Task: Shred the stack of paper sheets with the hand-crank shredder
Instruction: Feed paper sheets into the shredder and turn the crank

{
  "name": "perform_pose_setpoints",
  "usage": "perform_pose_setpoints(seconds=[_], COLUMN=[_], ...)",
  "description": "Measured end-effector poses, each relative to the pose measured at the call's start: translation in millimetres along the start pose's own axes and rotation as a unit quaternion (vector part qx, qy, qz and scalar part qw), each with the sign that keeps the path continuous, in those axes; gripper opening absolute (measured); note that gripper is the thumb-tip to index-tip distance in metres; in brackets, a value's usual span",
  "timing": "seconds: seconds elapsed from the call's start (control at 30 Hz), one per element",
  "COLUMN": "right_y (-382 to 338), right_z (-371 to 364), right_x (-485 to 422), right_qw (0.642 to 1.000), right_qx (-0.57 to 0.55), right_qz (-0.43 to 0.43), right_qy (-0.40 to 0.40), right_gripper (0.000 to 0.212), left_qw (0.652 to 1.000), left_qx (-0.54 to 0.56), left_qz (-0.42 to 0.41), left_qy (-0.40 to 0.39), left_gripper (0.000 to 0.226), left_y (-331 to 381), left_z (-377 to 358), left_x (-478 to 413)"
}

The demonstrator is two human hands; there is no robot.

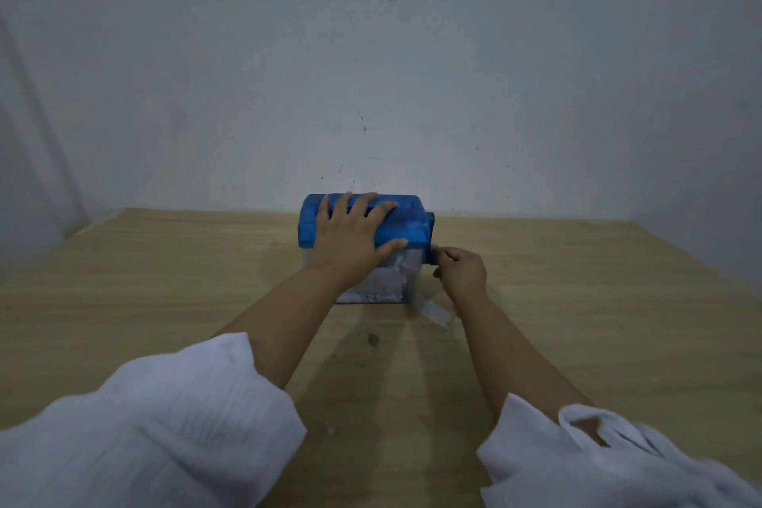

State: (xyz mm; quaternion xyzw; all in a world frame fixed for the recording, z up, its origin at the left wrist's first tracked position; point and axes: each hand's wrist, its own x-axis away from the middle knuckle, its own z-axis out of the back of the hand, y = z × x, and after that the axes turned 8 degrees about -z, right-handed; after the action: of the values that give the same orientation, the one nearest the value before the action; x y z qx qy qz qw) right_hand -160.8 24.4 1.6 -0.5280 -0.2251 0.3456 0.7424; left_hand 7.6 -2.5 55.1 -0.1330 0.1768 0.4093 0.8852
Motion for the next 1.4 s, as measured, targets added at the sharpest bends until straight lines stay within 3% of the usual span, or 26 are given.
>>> perform_pose_setpoints(seconds=[0.1,0.2,0.3,0.37,0.43,0.53,0.6,0.97,1.4], right_y=[-9.2,-32.0,-51.1,-50.1,-43.0,-32.1,-28.5,-33.0,-38.5], right_z=[7.9,13.8,8.8,-0.8,-10.1,-16.0,-16.0,-20.8,-54.6], right_x=[7.7,22.1,37.6,41.5,44.9,41.4,30.7,-41.5,-139.0], right_qw=[0.995,0.974,0.926,0.898,0.884,0.867,0.853,0.870,0.880], right_qx=[0.051,0.023,0.090,0.176,0.222,0.252,0.283,0.356,0.310], right_qz=[0.074,0.206,0.361,0.402,0.410,0.426,0.431,0.341,0.359], right_qy=[0.051,0.095,0.065,0.024,0.016,0.057,0.081,0.018,-0.017], right_gripper=[0.033,0.031,0.033,0.037,0.039,0.038,0.041,0.055,0.058], left_qw=[1.000,1.000,0.998,0.996,0.995,0.996,0.997,0.999,0.998], left_qx=[-0.008,-0.007,0.008,0.016,0.017,0.011,0.013,0.031,0.032], left_qz=[-0.018,-0.004,0.044,0.066,0.076,0.081,0.071,0.042,0.045], left_qy=[-0.015,0.019,0.054,0.062,0.058,0.020,0.011,-0.012,-0.013], left_gripper=[0.068,0.081,0.083,0.083,0.079,0.056,0.053,0.052,0.053], left_y=[0.6,-0.3,-4.5,-7.5,-9.0,-10.5,-10.4,-22.7,-56.3], left_z=[-2.2,-3.2,-1.1,1.9,4.5,3.1,0.9,-31.2,-76.2], left_x=[14.5,35.9,51.1,54.2,53.9,48.2,40.2,-45.1,-128.2])
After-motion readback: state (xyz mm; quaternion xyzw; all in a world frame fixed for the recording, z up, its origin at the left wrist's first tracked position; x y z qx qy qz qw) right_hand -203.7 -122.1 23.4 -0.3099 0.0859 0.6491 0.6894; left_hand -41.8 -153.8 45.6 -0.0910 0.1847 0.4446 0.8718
